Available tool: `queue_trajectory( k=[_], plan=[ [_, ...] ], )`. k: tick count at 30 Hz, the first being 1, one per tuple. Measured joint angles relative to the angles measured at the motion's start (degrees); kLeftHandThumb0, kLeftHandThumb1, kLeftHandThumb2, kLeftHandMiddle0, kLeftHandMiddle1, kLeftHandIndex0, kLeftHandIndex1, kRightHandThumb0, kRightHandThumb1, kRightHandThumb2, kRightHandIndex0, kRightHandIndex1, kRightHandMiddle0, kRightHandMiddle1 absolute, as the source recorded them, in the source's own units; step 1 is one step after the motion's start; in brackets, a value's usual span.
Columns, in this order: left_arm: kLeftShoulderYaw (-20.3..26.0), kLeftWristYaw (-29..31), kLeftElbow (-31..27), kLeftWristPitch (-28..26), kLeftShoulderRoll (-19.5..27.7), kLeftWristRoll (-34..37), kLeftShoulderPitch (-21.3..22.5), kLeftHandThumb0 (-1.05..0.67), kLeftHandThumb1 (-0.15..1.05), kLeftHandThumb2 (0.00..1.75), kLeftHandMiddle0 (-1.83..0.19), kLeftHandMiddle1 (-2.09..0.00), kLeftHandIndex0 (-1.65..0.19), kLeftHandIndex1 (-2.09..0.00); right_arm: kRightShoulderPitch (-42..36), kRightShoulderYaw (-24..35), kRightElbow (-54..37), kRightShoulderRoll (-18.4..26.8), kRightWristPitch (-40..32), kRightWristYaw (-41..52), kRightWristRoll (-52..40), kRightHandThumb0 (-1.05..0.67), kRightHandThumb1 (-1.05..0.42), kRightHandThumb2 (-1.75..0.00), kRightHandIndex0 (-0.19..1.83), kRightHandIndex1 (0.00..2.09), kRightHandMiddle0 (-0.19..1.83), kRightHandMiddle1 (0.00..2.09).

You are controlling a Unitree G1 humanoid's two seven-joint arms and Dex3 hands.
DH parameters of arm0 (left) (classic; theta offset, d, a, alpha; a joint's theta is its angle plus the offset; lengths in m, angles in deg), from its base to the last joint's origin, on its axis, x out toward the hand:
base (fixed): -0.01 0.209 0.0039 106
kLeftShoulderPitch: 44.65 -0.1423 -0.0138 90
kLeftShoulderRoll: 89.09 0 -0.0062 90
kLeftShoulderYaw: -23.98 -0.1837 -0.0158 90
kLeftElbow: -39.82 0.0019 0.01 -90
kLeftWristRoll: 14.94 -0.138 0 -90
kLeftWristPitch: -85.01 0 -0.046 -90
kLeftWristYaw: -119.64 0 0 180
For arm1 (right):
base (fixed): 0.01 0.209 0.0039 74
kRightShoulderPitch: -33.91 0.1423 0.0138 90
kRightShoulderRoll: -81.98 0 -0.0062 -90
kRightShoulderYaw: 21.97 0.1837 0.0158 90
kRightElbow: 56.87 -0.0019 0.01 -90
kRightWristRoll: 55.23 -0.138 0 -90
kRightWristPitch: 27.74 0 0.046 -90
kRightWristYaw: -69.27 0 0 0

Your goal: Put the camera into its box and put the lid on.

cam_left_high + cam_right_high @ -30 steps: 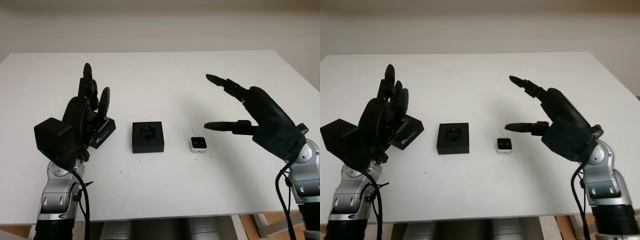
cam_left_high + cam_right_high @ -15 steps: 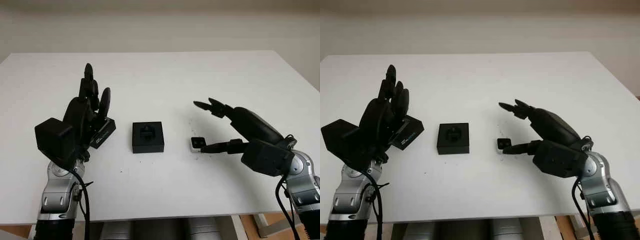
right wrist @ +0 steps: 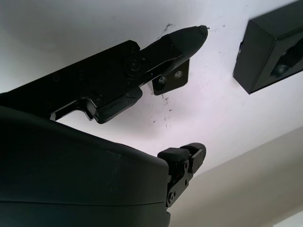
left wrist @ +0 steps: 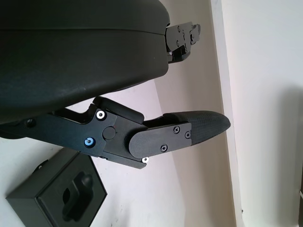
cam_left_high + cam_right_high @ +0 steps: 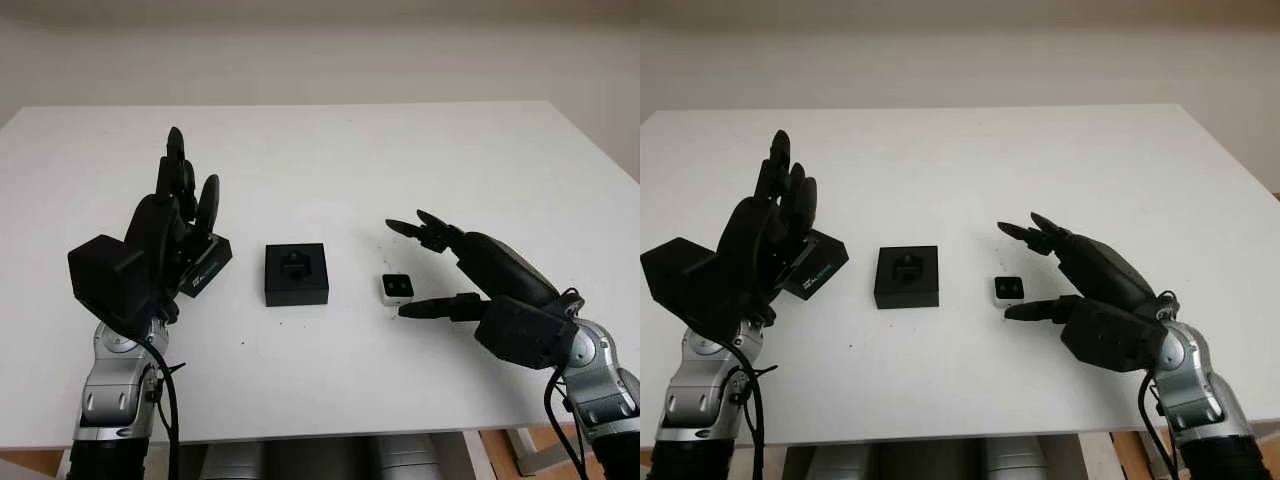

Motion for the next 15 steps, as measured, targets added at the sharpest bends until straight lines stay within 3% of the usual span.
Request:
queue_trajectory(
  k=[15],
  plan=[
    [0.00,-0.13,0.00,0.02,0.02,-0.53,0.00,-0.65,1.05,0.60,0.19,0.00,0.19,0.00,0.53,-1.45,5.60,-0.38,2.63,-6.36,3.86,-0.57,-0.84,-0.05,0.18,0.08,0.55,0.22]
  ],
)
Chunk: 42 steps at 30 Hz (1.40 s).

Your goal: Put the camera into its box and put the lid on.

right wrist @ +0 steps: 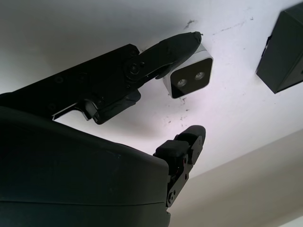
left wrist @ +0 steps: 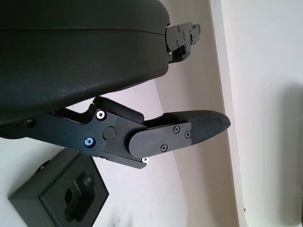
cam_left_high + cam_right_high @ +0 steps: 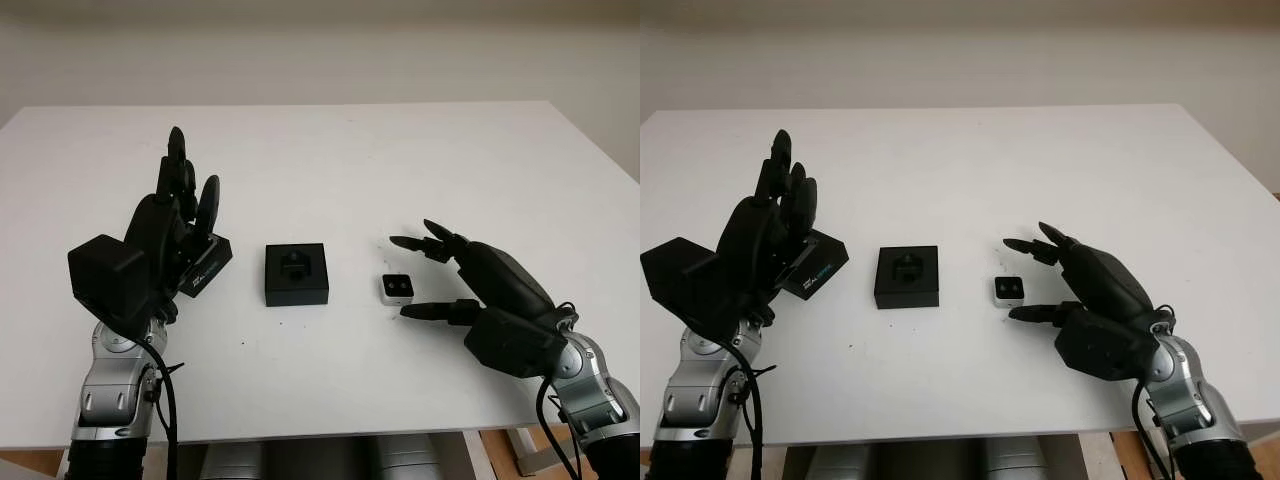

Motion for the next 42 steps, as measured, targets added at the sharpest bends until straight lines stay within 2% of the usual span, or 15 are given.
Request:
queue_trajectory(
  k=[16,19,22,27,36,42],
  plan=[
    [0.01,0.05,-0.03,0.06,-0.04,0.09,0.00,-0.64,1.05,0.60,0.19,0.00,0.19,0.00,0.47,-1.32,2.75,0.34,2.56,0.66,0.25,-0.60,-0.84,-0.06,0.20,0.07,0.60,0.35],
    [0.01,0.05,-0.08,0.06,-0.05,0.14,0.00,-0.64,1.05,0.60,0.19,0.00,0.19,0.00,0.85,-1.66,3.69,0.35,3.18,0.31,0.62,-0.60,-0.84,-0.05,0.21,0.06,0.51,0.58],
    [0.01,0.16,-0.08,0.07,-0.04,0.14,0.00,-0.64,1.05,0.61,0.19,0.00,0.19,0.00,1.07,-2.12,4.17,0.34,3.16,0.00,1.79,-0.59,-0.84,-0.05,0.22,0.06,0.44,0.72],
    [0.01,0.13,-0.08,0.07,-0.04,0.12,0.00,-0.64,1.05,0.61,0.19,0.00,0.19,0.00,1.41,-2.32,4.55,0.36,3.03,-0.60,3.06,-0.59,-0.85,-0.06,0.23,0.06,0.44,0.80],
    [-0.03,0.23,-0.07,0.24,-0.05,0.04,0.00,-0.63,1.05,0.60,0.19,0.00,0.19,0.00,2.00,-3.15,6.38,0.45,5.47,-7.15,7.45,-0.45,-0.93,-0.06,0.38,0.09,0.51,1.20],
    [0.01,-0.28,-0.08,0.08,-0.42,0.16,0.00,-0.63,1.05,0.60,0.19,0.00,0.19,0.00,2.91,-3.84,7.97,0.50,6.83,-9.95,8.88,-0.46,-0.95,-0.06,0.43,0.10,0.49,1.28]
  ],
)
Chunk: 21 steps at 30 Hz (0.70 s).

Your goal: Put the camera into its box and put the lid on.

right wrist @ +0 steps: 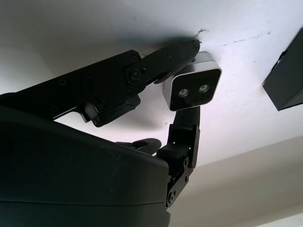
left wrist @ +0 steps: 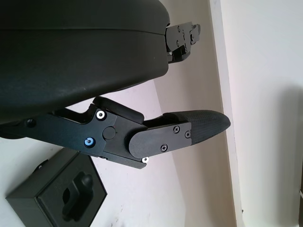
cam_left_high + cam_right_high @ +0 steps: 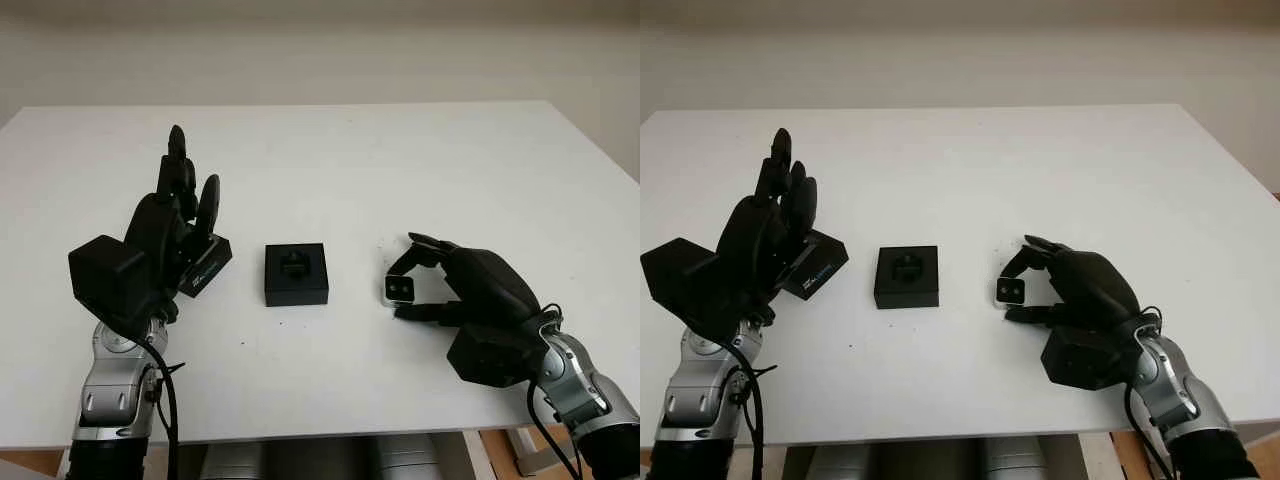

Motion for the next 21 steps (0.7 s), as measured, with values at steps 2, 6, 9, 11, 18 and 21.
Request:
queue_trajectory(
  k=[2,6,9,11,18,21],
  plan=[
    [-0.02,0.30,0.00,0.11,0.08,-0.06,0.00,-0.63,1.05,0.62,0.19,0.00,0.19,0.00,0.37,-0.15,0.97,0.01,0.66,-1.78,0.56,-0.47,-0.96,-0.06,0.46,0.10,0.48,1.32],
    [-0.02,0.47,0.00,0.14,0.14,-0.15,0.00,-0.63,1.05,0.61,0.19,0.00,0.19,0.00,0.97,-0.18,2.30,-0.03,1.10,-3.79,0.29,-0.47,-0.96,-0.06,0.47,0.10,0.47,1.34],
    [-0.03,0.36,0.00,0.14,0.14,-0.16,0.00,-0.63,1.05,0.60,0.19,0.00,0.19,0.00,1.64,-0.07,3.39,-0.50,1.56,-3.93,-1.71,-0.47,-0.97,-0.06,0.45,0.08,0.44,1.35],
    [-0.04,0.35,0.00,0.14,0.14,-0.17,0.00,-0.63,1.05,0.60,0.19,0.00,0.19,0.00,2.17,0.18,3.51,-1.38,1.47,-3.18,-3.68,-0.46,-0.98,-0.06,0.43,0.07,0.42,1.35],
    [-0.09,0.30,-0.05,0.12,0.08,-0.18,-0.01,-0.63,1.05,0.61,0.19,0.00,0.19,0.00,4.05,2.07,3.15,-4.90,-2.69,4.89,-14.20,-0.48,-1.00,-0.06,0.35,0.03,0.38,1.41],
    [-0.10,0.23,-0.11,0.06,0.08,-0.21,-0.02,-0.63,1.05,0.61,0.19,0.00,0.19,0.00,5.01,2.56,1.46,-5.47,-7.20,8.85,-16.62,-0.51,-1.01,-0.06,0.30,0.01,0.39,1.43]
  ],
)
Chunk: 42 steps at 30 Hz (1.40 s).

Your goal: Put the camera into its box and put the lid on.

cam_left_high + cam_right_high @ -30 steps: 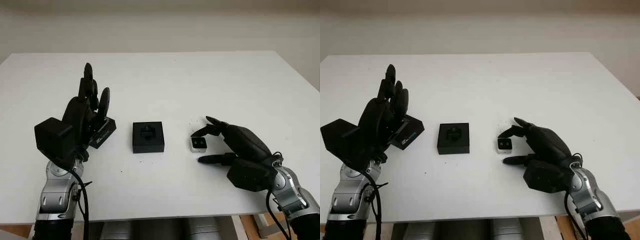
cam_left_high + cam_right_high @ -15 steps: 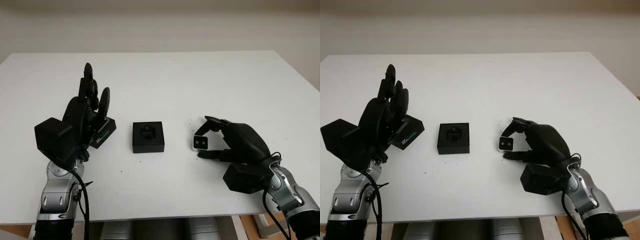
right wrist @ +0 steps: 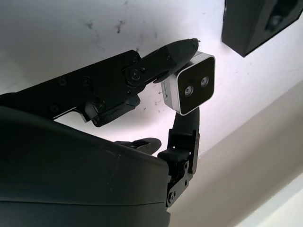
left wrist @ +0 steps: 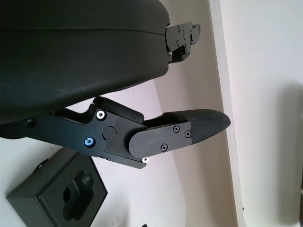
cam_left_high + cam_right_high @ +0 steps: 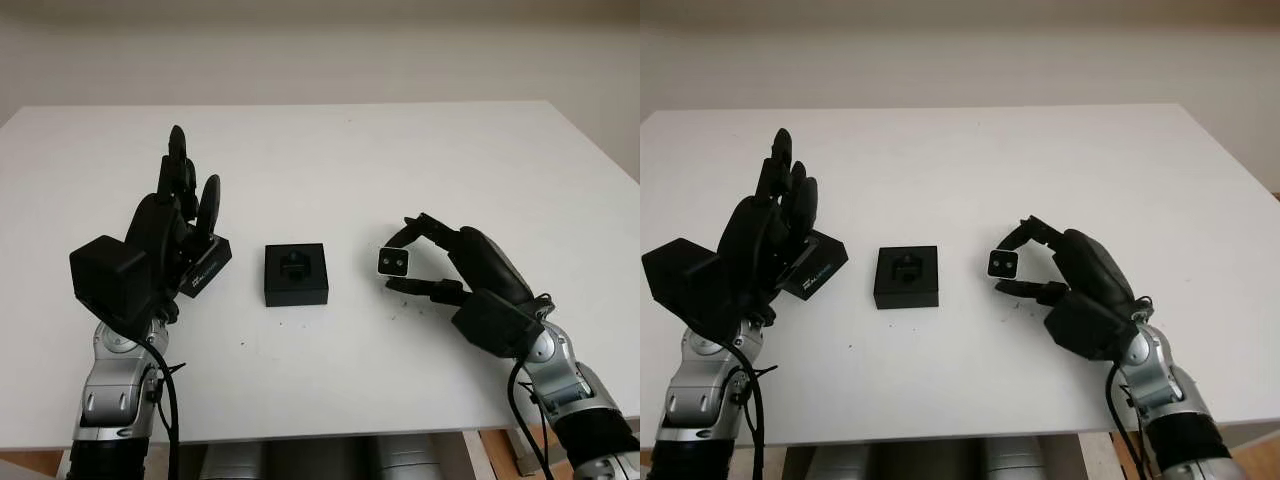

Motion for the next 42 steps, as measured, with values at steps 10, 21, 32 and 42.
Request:
queue_trajectory(
  k=[10,21,32,42],
  plan=[
    [-0.12,-0.03,-0.13,-0.12,0.00,-0.02,-0.14,-0.63,1.05,0.60,0.19,0.00,0.19,0.00,6.80,0.18,-1.99,-0.31,-5.23,10.85,-5.26,-0.54,-1.01,-0.05,0.22,0.02,0.40,1.47],
    [-0.26,-0.89,-0.69,-0.45,-0.34,-0.25,-0.64,-0.63,1.05,0.61,0.19,0.00,0.19,0.00,12.47,-0.06,3.34,-4.42,-1.39,13.76,-7.31,-0.56,-1.00,-0.06,0.23,0.04,0.42,1.48],
    [-0.32,-0.96,-1.06,-1.05,-0.32,-0.35,-1.02,-0.63,1.05,0.61,0.19,0.00,0.19,0.00,15.02,0.02,10.74,-10.45,0.06,14.04,-10.16,-0.56,-0.99,-0.05,0.20,0.03,0.40,1.49],
    [-0.31,-0.86,-1.68,-1.57,-0.20,-0.40,-1.06,-0.64,1.05,0.60,0.19,0.00,0.19,0.00,16.74,-1.00,15.75,-14.01,2.01,11.19,-8.35,-0.56,-0.99,-0.05,0.16,0.03,0.39,1.55]
  ],
)
